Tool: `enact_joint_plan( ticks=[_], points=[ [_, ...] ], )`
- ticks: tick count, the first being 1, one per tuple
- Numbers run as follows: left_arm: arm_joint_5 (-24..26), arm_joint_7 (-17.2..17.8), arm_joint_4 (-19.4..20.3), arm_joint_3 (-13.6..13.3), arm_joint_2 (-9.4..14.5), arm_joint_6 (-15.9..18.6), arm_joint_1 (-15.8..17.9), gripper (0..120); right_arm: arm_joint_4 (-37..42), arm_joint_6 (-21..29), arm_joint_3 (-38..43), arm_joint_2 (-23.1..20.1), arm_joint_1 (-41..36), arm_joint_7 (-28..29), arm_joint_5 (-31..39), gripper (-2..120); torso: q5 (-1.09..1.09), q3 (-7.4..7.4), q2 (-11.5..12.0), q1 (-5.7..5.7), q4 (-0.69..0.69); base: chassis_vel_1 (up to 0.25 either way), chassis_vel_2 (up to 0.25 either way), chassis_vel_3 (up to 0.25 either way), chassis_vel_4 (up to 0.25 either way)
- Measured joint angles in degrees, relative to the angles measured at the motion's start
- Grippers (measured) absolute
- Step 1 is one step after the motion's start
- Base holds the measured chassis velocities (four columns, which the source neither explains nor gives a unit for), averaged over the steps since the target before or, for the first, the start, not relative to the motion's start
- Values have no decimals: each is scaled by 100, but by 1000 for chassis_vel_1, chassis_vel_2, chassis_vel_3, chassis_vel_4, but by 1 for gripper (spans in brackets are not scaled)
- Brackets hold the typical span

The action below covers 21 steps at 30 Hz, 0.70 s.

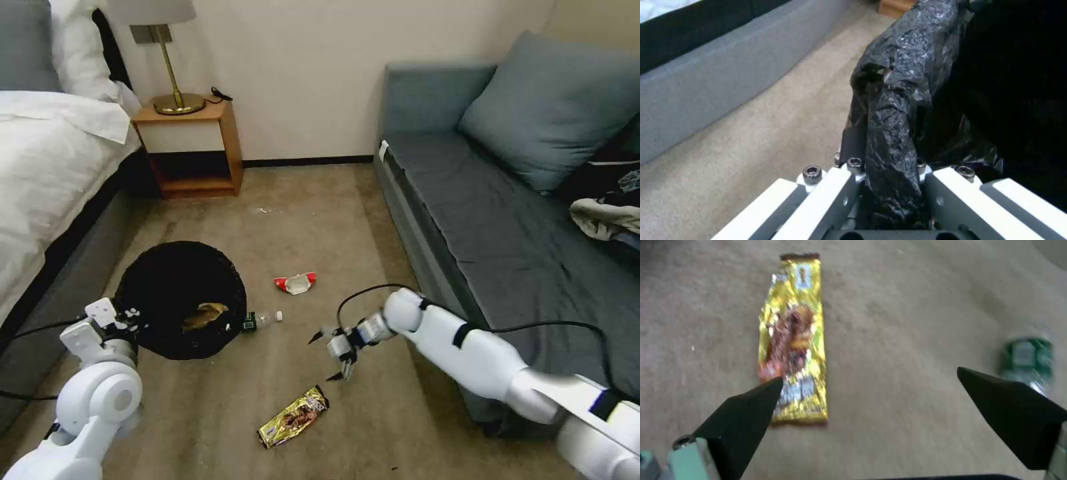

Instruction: Pick up the trash bin, then pick up the garbage on the floor and place it into the trash bin.

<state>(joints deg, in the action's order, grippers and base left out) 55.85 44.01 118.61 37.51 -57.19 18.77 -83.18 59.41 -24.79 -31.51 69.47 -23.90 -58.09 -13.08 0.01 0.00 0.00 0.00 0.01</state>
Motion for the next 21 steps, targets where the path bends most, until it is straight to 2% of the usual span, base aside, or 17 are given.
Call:
enact_joint_plan(
  ticks=[9,21],
  points=[
    [-25,-7,13,15,-73,0,-15,3,-409,-182,-219,515,-83,-52,-410,100,0,0,0,0,-1,0,0,0,0],
    [-63,-6,76,54,-156,-15,-120,3,-425,-231,-556,692,-126,-197,-300,100,-1,0,0,0,-1,0,0,0,0]
  ],
)
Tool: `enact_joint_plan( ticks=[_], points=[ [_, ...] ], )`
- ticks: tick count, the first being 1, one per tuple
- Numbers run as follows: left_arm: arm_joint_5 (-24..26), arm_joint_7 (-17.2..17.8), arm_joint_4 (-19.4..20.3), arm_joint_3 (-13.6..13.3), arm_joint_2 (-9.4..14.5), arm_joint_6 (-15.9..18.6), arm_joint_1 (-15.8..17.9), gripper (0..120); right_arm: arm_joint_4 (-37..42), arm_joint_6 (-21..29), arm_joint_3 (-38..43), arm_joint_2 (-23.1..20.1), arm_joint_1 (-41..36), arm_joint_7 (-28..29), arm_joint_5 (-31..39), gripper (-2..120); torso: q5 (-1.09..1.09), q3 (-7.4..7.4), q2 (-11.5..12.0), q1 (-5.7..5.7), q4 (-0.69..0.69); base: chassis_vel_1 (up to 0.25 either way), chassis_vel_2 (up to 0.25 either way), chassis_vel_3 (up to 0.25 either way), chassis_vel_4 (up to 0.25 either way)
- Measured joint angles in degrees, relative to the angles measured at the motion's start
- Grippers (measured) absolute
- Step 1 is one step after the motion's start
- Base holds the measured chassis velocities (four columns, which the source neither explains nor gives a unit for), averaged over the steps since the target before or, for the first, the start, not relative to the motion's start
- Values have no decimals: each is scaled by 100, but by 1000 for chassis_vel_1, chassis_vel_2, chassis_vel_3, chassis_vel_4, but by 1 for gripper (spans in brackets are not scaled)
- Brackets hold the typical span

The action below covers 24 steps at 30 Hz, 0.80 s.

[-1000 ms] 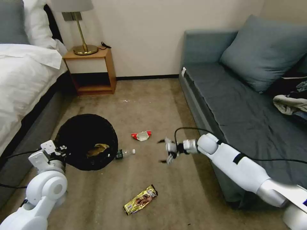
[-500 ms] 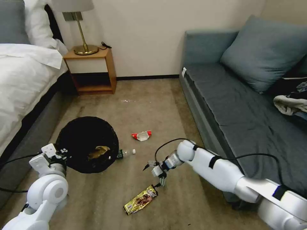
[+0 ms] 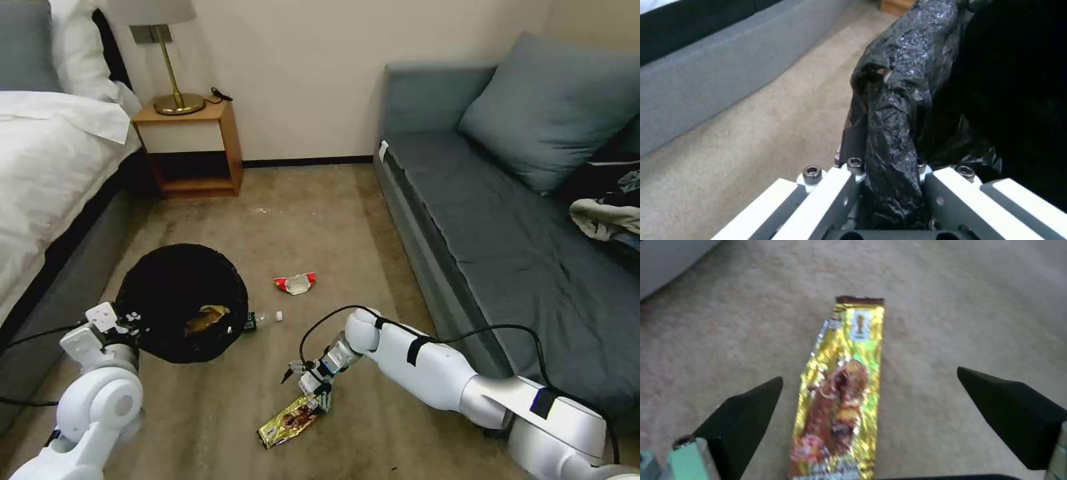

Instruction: Pick up the trash bin, then pick up the garbage on the floor and place it into the trash bin.

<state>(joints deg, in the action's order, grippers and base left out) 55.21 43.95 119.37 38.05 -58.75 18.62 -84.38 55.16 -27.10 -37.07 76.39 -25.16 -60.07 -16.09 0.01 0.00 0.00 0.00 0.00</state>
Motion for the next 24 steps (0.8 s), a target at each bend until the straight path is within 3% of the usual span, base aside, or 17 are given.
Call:
enact_joint_plan(
  ticks=[8,11,15,24],
  points=[
    [-39,-2,1,-10,-109,-2,2,3,-166,-35,-10,293,-140,-7,-388,100,-1,0,0,0,0,0,0,0,0],
    [-50,-5,28,-8,-121,-5,-28,3,-591,-157,158,616,-193,342,-1078,100,0,0,0,0,0,0,0,0,0],
    [-57,-6,29,15,-128,-19,-63,3,-823,-185,287,753,-226,478,-1443,100,0,0,0,0,1,0,0,0,0],
    [-56,-10,65,16,-143,-21,-47,3,-1187,-202,185,788,-215,558,-1512,100,0,0,0,0,-1,0,0,0,0]
  ],
)
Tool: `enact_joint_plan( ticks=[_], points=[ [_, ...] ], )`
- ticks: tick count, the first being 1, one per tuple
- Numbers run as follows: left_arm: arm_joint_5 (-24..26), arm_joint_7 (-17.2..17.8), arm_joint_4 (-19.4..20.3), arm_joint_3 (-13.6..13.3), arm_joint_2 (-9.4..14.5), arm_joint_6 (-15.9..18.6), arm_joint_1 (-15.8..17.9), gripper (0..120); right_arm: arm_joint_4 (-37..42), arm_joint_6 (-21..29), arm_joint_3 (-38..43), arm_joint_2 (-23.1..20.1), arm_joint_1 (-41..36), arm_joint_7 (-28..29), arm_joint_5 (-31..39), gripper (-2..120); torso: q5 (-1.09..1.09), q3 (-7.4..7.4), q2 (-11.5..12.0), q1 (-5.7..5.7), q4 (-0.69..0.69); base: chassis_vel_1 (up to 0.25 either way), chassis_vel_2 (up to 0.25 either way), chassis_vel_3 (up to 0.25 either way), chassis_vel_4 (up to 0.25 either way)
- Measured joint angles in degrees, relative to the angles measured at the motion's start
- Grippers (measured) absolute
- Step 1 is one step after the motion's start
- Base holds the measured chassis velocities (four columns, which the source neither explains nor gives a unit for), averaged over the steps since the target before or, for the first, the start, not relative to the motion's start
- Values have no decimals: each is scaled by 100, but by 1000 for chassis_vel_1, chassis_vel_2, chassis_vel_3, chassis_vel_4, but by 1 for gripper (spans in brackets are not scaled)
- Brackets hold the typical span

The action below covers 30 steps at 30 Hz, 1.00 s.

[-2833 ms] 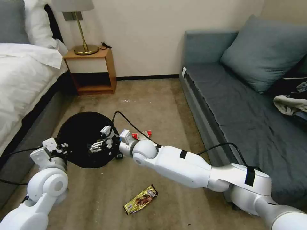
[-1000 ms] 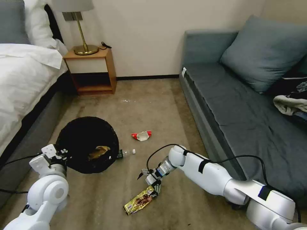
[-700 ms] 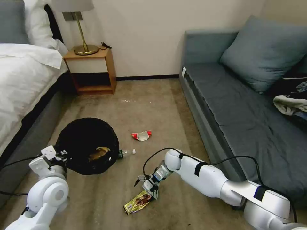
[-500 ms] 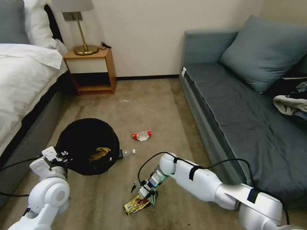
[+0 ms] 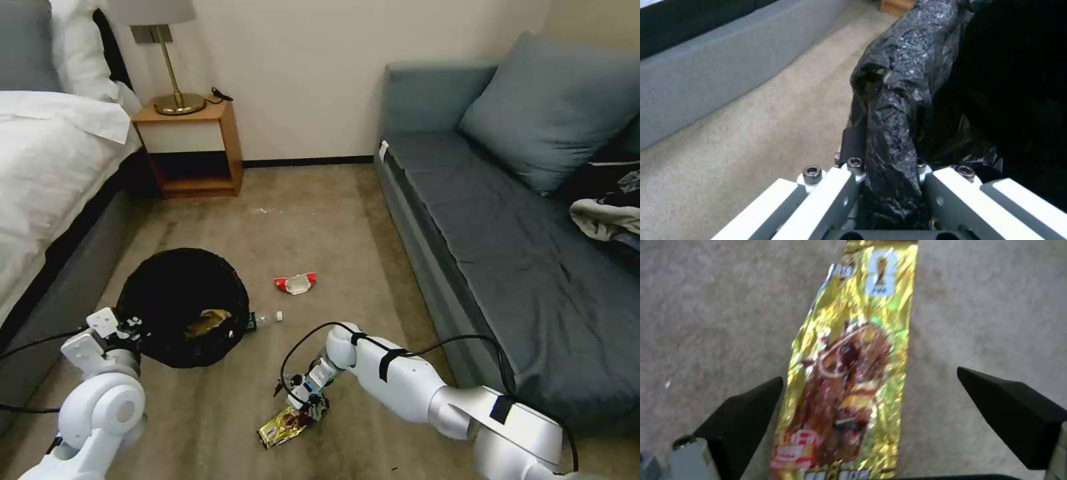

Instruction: Pick up the trash bin, then pick up the garbage on the floor and place it into the trash bin.

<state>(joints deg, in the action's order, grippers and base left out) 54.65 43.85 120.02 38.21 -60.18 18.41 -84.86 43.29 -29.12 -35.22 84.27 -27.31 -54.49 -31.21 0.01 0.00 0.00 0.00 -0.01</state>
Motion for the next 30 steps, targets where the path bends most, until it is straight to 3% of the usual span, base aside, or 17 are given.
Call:
enact_joint_plan(
  ticks=[30],
  points=[
    [-78,-3,222,68,-223,-20,-209,3,148,-32,251,-157,-210,15,-453,98,-1,0,0,0,0,0,0,0,0]
  ],
)
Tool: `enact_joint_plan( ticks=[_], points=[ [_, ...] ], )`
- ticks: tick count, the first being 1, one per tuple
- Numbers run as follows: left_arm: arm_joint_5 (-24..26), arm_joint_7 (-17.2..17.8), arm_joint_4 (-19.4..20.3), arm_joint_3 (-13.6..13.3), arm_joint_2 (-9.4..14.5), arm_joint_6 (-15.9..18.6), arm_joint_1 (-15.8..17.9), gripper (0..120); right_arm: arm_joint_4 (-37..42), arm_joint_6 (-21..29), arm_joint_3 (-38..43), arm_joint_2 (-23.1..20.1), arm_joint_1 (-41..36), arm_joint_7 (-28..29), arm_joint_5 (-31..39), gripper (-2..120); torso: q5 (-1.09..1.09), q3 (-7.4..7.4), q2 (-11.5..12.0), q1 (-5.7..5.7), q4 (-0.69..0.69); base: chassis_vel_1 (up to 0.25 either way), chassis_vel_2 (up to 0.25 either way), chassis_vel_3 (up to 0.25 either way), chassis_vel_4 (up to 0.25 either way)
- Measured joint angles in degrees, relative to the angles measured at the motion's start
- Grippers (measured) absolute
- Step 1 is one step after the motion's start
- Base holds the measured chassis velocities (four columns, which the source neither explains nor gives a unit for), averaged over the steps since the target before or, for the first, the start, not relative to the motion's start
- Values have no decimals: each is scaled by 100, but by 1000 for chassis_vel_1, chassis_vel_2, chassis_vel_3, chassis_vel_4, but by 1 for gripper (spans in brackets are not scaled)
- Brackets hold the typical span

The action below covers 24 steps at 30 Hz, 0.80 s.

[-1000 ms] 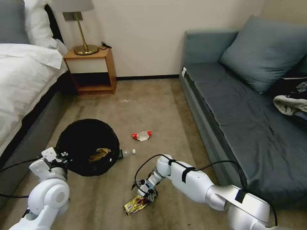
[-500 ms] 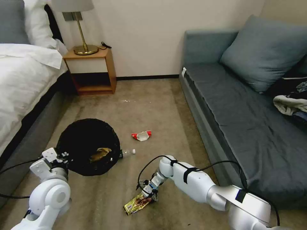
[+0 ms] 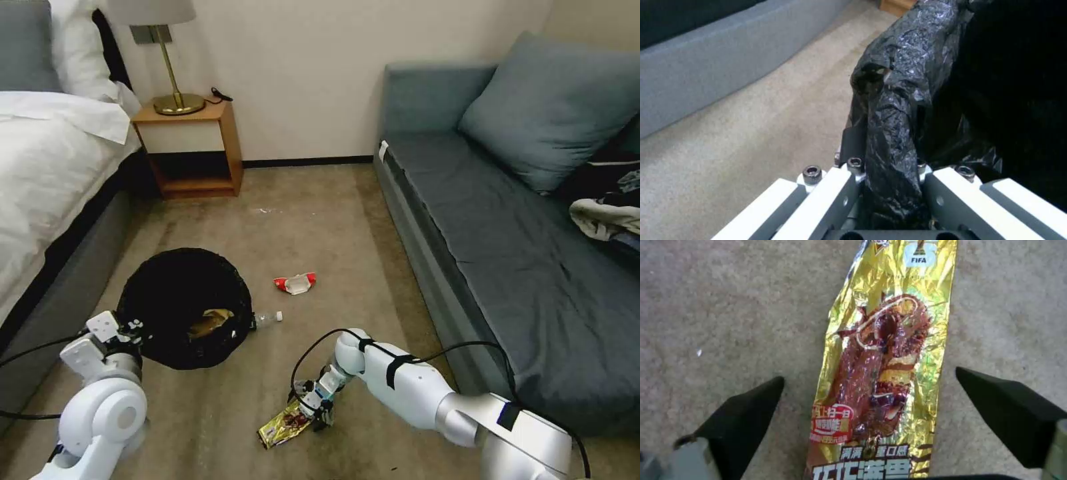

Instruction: Pick up the trash bin, then pick up the garbage on the floor and place it into the trash bin.

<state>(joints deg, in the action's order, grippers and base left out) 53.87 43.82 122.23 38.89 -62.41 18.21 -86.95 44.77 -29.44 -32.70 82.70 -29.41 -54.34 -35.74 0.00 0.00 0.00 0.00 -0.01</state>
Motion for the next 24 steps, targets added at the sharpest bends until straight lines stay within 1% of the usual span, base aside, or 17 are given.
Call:
enact_joint_plan(
  ticks=[1,2,7,12,21,24],
  points=[
    [-7,0,9,26,0,-9,-26,3,-34,-10,42,9,-12,41,-48,93,4,-1,0,0,-1,0,0,0,0],
    [-10,-1,12,36,0,-13,-41,3,-73,-22,80,24,-19,77,-82,92,6,-1,-1,0,-2,0,0,0,0],
    [-17,-9,32,48,0,-19,-62,3,-243,-68,221,119,-21,270,-266,93,4,-1,-2,0,-2,0,0,0,0],
    [-18,-10,35,48,-1,-19,-59,3,-412,-72,283,190,12,369,-306,95,4,-1,-2,0,-2,0,0,0,0],
    [-22,-16,37,43,-18,-21,-51,3,-487,-72,311,218,27,396,-311,95,2,0,-2,1,0,0,0,0,0],
    [-23,-18,37,28,-23,-22,-34,3,-525,-65,315,244,43,423,-304,95,-3,0,-2,1,2,0,0,0,0]
  ],
)
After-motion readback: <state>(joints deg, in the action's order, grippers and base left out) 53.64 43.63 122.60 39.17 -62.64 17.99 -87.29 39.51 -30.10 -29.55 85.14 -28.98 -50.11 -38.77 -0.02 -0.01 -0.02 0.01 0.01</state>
